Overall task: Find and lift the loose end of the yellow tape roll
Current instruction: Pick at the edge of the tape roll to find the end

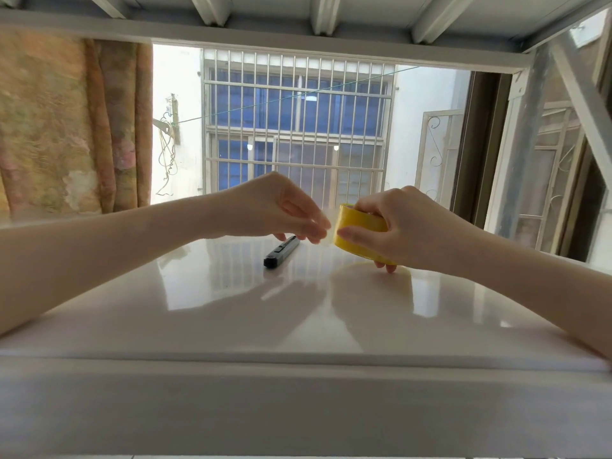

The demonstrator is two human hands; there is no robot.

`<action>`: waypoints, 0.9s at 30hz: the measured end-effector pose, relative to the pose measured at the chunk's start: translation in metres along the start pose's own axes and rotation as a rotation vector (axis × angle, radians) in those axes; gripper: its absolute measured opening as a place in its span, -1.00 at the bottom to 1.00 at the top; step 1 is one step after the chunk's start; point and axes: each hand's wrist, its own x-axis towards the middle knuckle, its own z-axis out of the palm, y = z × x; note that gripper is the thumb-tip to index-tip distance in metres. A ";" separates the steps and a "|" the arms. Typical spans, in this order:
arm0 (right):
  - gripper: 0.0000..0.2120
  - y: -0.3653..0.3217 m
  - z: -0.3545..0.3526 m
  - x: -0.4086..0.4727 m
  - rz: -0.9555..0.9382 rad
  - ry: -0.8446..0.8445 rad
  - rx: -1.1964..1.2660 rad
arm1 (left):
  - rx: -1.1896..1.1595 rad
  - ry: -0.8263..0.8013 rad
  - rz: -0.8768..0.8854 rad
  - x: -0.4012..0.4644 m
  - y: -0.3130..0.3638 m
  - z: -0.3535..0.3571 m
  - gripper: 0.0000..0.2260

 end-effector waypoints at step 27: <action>-0.70 -0.001 0.001 0.000 0.030 -0.065 -0.063 | 0.160 -0.101 -0.033 -0.002 0.002 -0.007 -0.89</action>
